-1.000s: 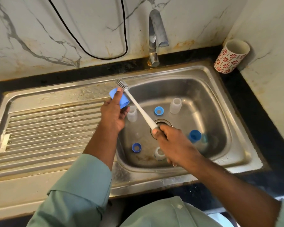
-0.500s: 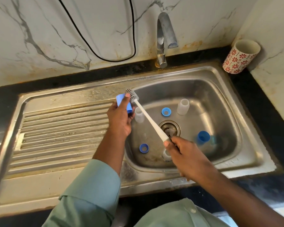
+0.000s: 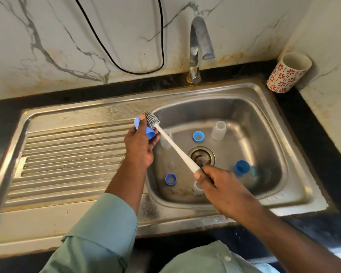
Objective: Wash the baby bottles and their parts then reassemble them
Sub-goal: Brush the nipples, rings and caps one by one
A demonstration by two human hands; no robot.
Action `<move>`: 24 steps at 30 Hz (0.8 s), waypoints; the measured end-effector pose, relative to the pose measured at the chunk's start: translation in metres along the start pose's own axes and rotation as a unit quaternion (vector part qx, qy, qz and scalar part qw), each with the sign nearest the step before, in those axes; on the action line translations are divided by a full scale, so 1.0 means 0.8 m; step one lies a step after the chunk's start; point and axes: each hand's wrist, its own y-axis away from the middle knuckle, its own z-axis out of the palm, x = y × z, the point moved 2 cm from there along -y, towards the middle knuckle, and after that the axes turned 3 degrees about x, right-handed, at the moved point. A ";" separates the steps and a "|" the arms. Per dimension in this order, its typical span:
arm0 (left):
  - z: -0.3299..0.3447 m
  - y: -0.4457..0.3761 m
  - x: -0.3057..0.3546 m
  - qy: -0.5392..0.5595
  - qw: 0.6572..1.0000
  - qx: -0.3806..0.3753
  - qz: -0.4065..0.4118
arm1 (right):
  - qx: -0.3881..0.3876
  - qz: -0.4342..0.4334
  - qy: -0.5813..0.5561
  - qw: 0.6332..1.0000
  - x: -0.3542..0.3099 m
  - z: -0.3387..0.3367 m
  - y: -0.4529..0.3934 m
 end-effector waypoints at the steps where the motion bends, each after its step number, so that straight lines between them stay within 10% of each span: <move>1: 0.000 0.002 0.000 0.002 1.000 -0.002 0.004 | 0.001 0.000 0.000 1.000 -0.001 0.000 -0.003; 24: 0.022 0.020 -0.017 -0.003 0.998 0.064 0.019 | -0.023 0.050 -0.078 0.995 -0.010 -0.011 0.006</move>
